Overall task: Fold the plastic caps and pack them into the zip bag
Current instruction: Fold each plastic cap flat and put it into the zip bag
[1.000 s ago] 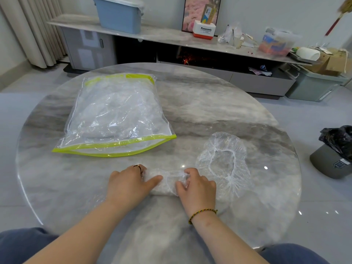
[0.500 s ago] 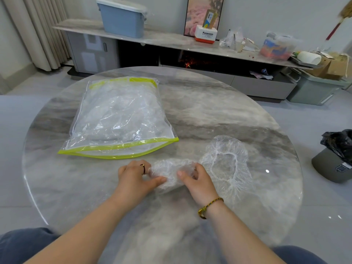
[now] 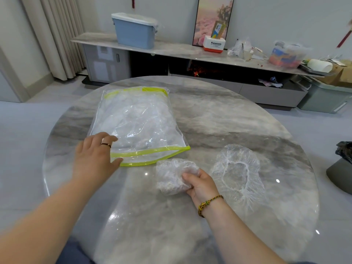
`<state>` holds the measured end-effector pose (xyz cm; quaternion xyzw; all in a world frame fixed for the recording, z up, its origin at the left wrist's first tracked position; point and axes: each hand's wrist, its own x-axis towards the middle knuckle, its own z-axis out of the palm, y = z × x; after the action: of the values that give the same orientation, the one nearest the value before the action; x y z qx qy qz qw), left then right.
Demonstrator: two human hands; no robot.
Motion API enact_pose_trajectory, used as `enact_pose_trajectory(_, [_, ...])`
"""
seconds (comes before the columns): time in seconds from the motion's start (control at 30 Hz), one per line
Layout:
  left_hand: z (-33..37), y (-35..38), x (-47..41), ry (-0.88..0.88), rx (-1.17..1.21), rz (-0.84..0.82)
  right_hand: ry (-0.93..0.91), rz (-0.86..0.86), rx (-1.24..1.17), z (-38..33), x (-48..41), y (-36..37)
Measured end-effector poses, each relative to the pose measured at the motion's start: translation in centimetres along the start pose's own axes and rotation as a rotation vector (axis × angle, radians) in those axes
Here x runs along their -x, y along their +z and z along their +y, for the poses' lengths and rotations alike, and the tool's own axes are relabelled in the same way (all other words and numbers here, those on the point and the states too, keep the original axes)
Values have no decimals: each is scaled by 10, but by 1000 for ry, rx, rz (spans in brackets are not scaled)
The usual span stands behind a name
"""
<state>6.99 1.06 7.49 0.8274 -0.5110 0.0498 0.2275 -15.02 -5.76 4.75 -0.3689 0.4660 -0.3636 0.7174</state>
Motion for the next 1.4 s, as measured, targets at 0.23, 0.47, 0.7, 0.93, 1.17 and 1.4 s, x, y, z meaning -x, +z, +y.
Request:
enact_pose_trajectory(0.23, [-25,6,-19,-97,-128,-159,-26,4,-46,10,-18,24])
enact_pose_trajectory(0.47, [-13,-14,-22,-242,254,79,-48,-11,68,16,-27,65])
enact_pose_trajectory(0.7, [-8,-11,-17,-42,339,203,-68,90,231,-10,-68,137])
enact_pose_trajectory(0.93, [-24,-1,-17,238,185,68,-168,258,738,-10,-97,136])
enact_pose_trajectory(1.17, [-20,14,-21,283,-92,-178,-3,301,134,-8,-83,113])
enact_pose_trajectory(1.4, [-13,8,-13,174,-137,-212,-84,86,240,0,-16,58])
